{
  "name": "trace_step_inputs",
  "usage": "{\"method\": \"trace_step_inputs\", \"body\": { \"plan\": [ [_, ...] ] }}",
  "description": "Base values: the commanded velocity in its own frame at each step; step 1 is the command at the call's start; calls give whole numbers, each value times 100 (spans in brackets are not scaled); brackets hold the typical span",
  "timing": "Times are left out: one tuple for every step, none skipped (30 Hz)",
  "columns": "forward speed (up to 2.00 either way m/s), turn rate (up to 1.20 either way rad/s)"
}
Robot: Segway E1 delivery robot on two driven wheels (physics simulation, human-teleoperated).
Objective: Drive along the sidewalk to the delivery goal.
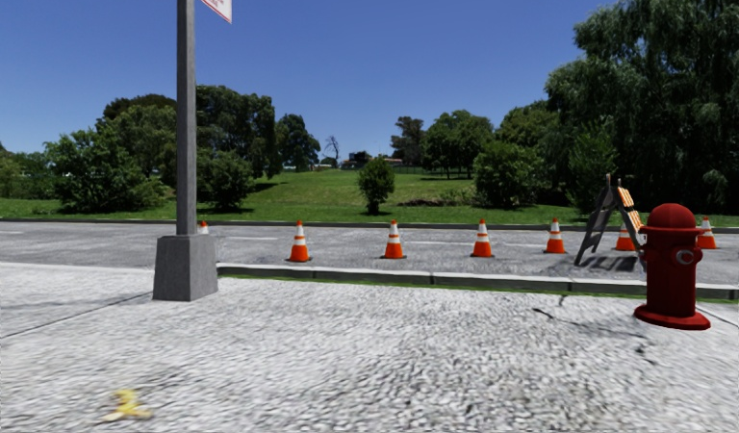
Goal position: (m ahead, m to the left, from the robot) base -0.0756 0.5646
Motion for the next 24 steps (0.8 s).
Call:
{"method": "trace_step_inputs", "body": {
  "plan": [
    [15,0],
    [11,0],
    [0,0],
    [0,0],
    [0,0],
    [0,0],
    [0,0],
    [0,0],
    [0,0],
    [0,0],
    [0,0],
    [0,0],
    [0,0],
    [0,0],
    [0,0],
    [0,0],
    [0,0],
    [0,0],
    [0,0],
    [0,0],
    [0,0],
    [0,0],
    [0,0],
    [0,0]
  ]
}}
